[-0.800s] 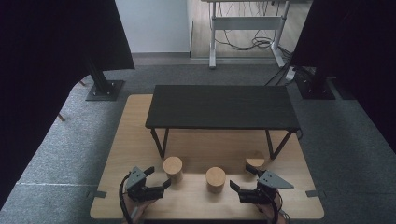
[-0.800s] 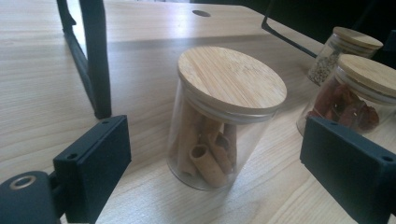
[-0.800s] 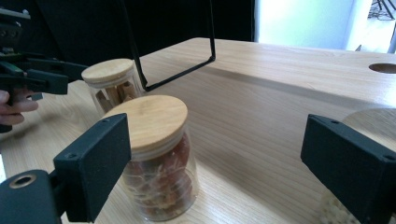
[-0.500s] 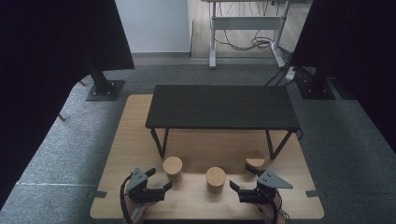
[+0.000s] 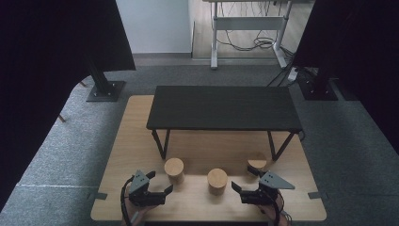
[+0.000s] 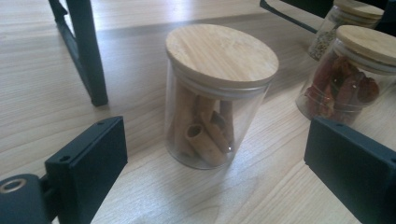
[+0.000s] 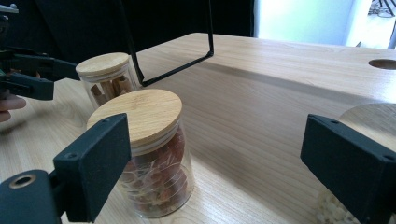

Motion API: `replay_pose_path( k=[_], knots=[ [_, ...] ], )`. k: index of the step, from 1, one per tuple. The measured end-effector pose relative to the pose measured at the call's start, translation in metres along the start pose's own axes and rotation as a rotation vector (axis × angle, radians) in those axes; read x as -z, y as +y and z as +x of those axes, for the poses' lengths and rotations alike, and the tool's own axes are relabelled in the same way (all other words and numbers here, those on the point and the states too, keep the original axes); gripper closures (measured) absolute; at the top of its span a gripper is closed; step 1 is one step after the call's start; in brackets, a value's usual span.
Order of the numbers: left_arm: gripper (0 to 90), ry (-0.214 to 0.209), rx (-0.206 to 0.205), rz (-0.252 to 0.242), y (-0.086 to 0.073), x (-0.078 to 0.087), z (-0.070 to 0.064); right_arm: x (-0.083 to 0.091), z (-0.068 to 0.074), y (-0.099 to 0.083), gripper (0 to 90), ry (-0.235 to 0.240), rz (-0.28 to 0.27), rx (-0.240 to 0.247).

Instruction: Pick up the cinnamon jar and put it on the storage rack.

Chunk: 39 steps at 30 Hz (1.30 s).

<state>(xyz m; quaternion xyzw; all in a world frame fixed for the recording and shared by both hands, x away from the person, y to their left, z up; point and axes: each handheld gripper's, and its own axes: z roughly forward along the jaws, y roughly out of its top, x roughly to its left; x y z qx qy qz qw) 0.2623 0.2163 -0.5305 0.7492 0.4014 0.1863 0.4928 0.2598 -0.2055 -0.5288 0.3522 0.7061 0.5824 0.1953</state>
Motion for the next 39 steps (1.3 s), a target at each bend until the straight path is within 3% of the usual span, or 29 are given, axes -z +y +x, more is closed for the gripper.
replay_pose_path(
  k=[14,25,39],
  knots=[
    [4.3,0.018,-0.009,0.015,0.001,-0.009,0.001,-0.001,0.005,-0.001,7.6,0.029,0.025,0.01],
    [4.0,0.03,-0.043,0.016,0.001,-0.018,-0.003,0.0,0.009,-0.002,7.6,0.016,0.027,0.029],
    [4.3,0.015,-0.034,0.016,0.003,-0.032,-0.007,0.0,0.01,-0.004,8.1,0.014,0.032,0.032]
  ],
)
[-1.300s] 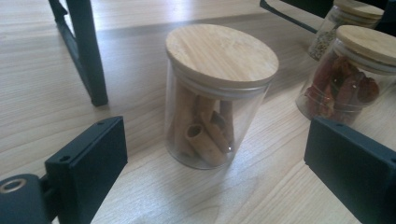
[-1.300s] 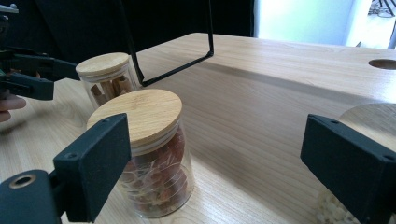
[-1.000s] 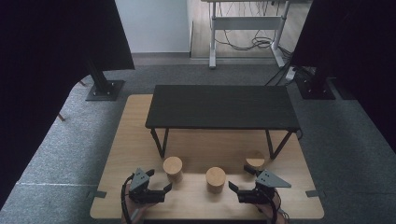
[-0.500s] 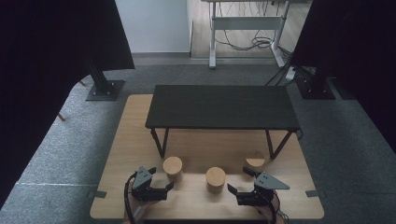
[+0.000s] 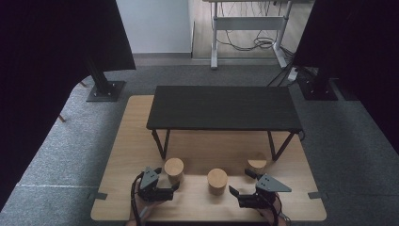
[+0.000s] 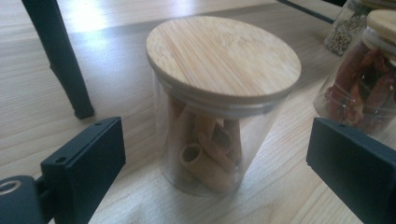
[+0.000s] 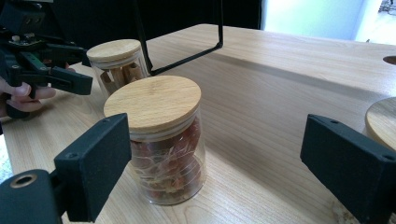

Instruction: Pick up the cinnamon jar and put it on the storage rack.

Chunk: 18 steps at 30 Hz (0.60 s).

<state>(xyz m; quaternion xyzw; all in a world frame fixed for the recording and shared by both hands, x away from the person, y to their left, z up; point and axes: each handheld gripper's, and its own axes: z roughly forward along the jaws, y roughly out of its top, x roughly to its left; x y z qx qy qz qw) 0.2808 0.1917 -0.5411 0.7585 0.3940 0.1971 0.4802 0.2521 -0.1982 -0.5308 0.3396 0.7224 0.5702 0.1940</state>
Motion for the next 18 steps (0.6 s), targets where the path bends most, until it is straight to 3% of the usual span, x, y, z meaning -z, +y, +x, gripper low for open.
replay_pose_path(
  k=[13,18],
  knots=[
    [3.9,0.005,-0.01,0.034,0.005,-0.016,0.002,0.001,0.001,0.0,8.2,-0.005,-0.002,0.0],
    [3.9,-0.018,0.005,0.047,0.006,-0.022,0.004,0.001,0.001,-0.001,8.2,-0.005,0.001,0.001]
  ],
)
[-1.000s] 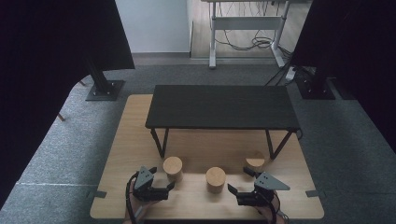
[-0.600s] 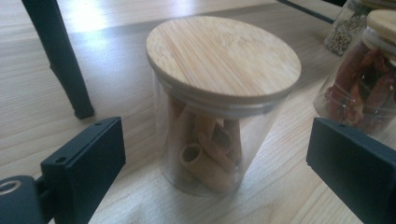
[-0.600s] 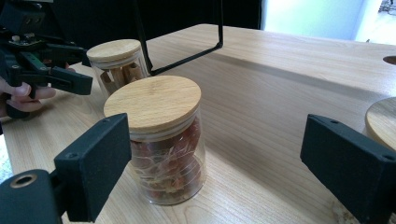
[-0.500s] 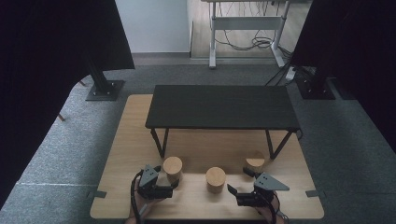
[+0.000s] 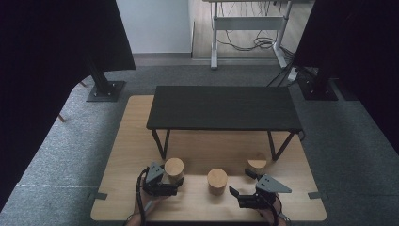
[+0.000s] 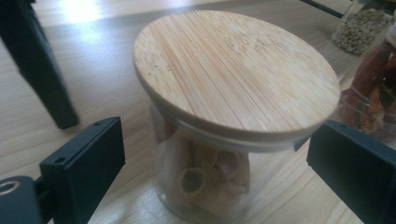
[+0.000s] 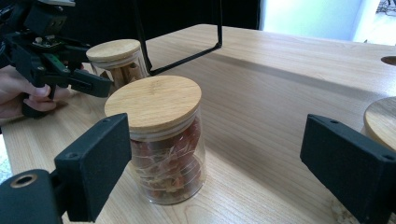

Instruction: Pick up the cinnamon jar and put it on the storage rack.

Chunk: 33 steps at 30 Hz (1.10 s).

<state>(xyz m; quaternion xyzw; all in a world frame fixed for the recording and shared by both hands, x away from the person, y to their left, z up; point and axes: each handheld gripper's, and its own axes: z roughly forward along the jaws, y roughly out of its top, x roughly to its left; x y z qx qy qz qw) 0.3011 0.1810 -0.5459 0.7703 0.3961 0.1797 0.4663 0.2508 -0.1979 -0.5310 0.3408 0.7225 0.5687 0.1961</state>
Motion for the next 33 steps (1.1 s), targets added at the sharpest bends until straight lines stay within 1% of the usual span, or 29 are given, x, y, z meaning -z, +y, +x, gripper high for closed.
replay_pose_path(
  k=[4,6,8,11,12,15,17,19,22,23,24,27,33],
  knots=[
    [3.9,0.0,0.005,0.006,0.002,-0.004,0.002,-0.001,0.0,0.0,8.2,0.0,0.002,0.003],
    [4.8,-0.018,0.02,0.006,0.004,-0.006,0.004,-0.001,0.001,0.0,8.2,0.0,0.004,0.006],
    [5.3,-0.023,0.03,0.006,0.006,-0.008,0.004,-0.001,0.001,-0.001,8.3,-0.001,0.006,0.006],
    [6.2,-0.026,0.026,0.021,0.008,-0.012,0.004,-0.001,0.001,-0.001,8.3,-0.001,0.007,0.008],
    [6.5,-0.019,0.023,0.024,0.007,-0.014,0.003,-0.001,0.002,-0.001,8.3,-0.001,0.007,0.008],
    [11.1,-0.011,0.022,0.041,0.006,-0.017,0.002,-0.001,0.002,-0.001,8.2,-0.002,0.007,0.008],
    [15.5,-0.01,0.025,0.033,0.006,-0.016,0.003,-0.001,0.002,-0.001,8.2,-0.004,0.007,0.009],
    [19.8,-0.029,0.025,0.035,0.006,-0.017,0.003,-0.001,0.002,-0.001,8.2,-0.004,0.007,0.011],
    [21.2,-0.033,0.011,0.045,0.007,-0.017,0.004,-0.001,0.002,-0.001,8.2,-0.004,0.007,0.012],
    [21.5,-0.033,0.013,0.047,0.008,-0.017,0.004,-0.002,0.003,-0.001,8.2,-0.004,0.007,0.012],
    [21.8,-0.029,0.012,0.044,0.008,-0.017,0.003,-0.002,0.003,-0.001,8.2,-0.004,0.008,0.013],
    [23.0,-0.016,-0.007,0.043,0.009,-0.016,0.002,-0.002,0.003,-0.001,8.2,-0.006,0.007,0.014],
    [25.0,-0.016,0.016,0.022,0.01,-0.011,0.006,-0.001,0.003,-0.001,8.2,-0.006,0.007,0.014]
  ],
)
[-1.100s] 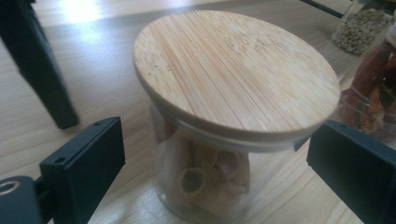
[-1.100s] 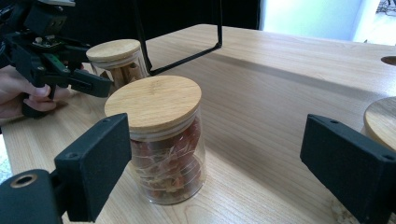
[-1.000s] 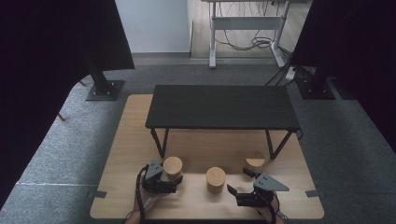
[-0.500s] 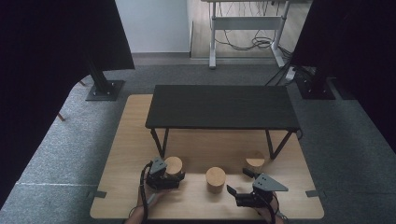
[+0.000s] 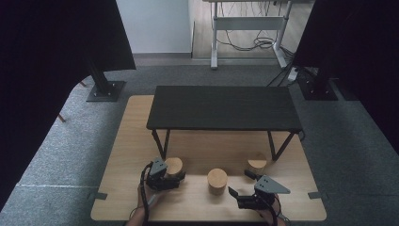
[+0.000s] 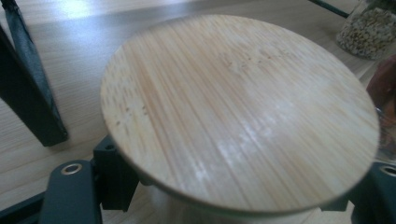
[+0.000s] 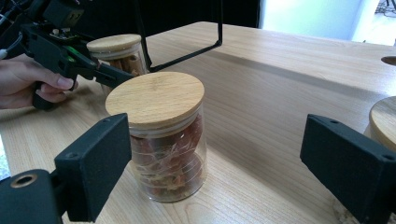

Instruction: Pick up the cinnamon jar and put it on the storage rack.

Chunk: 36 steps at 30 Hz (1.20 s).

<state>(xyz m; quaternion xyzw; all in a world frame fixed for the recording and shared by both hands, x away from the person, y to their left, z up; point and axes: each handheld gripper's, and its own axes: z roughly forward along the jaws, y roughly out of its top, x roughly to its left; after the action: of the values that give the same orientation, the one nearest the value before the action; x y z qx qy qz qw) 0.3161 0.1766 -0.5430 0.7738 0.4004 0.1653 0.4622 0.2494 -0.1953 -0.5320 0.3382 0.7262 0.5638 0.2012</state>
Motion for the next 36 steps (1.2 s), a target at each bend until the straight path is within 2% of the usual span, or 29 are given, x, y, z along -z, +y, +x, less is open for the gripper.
replay_pose_path(
  k=[6,15,23,36],
  knots=[
    [25.5,0.01,-0.004,-0.025,0.004,0.008,0.001,-0.001,0.001,-0.001,8.2,0.006,0.005,0.003],
    [25.5,0.009,-0.005,-0.026,0.007,0.013,0.002,-0.003,0.002,-0.002,8.0,0.011,0.015,0.006],
    [25.6,-0.016,-0.03,-0.03,0.01,0.017,-0.002,-0.005,0.001,-0.004,7.9,0.01,0.024,0.006],
    [25.5,-0.027,-0.047,-0.033,0.011,0.023,-0.005,-0.006,0.002,-0.004,8.1,0.019,0.031,0.009]
  ],
)
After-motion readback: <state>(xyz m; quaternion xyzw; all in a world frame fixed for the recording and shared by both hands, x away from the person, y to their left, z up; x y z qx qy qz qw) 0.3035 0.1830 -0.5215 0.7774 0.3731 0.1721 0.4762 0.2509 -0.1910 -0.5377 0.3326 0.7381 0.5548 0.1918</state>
